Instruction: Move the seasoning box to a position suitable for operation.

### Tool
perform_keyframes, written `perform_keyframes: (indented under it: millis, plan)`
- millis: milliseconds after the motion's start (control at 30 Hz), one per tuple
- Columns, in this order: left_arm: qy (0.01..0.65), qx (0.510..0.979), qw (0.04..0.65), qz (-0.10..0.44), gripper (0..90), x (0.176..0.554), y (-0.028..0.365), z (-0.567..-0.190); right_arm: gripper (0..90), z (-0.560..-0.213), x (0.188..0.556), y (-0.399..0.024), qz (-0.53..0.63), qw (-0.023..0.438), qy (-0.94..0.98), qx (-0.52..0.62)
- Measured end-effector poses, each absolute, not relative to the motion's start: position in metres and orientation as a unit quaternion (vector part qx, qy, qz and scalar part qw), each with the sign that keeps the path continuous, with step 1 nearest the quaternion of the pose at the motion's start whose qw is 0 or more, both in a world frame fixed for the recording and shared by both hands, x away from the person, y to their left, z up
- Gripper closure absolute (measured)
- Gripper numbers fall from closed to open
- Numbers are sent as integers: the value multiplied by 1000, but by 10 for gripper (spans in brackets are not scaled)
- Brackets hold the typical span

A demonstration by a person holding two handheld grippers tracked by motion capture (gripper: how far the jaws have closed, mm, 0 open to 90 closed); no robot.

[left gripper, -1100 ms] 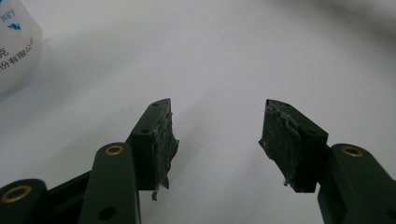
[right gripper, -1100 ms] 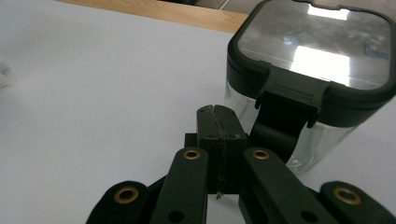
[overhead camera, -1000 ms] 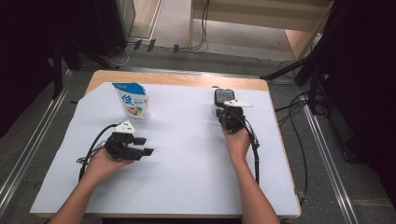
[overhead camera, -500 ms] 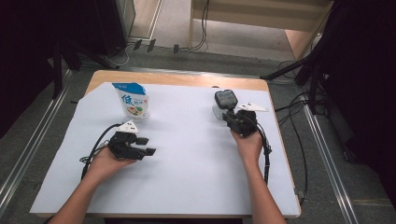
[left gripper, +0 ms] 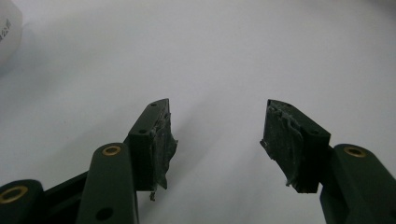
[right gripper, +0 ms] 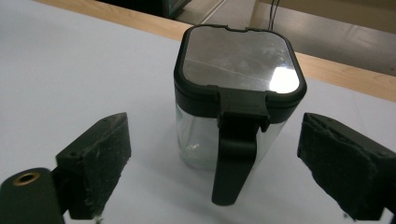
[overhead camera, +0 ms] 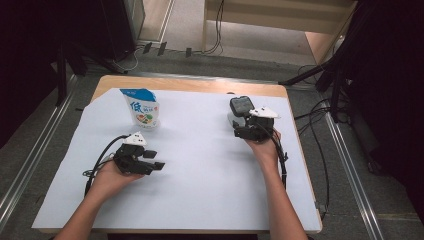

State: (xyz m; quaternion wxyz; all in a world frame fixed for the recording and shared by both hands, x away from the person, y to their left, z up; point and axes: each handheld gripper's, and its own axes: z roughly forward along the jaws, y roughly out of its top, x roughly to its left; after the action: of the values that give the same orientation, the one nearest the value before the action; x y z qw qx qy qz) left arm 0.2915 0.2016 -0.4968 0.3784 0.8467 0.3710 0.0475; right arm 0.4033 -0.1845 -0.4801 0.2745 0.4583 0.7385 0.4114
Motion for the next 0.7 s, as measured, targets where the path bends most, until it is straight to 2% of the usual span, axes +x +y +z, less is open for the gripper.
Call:
perform_keyframes:
  millis: [400,600,700]
  plan:
    - [386,838,383,41,423,282,206,-500,91,-495,438,-186,415,237,735,482]
    - [393,837,379,44,422,279,210,-502,143,-502,452,-183,410,229,735,489]
    - [397,834,381,45,422,277,211,-503,141,-506,455,-183,416,223,733,489]
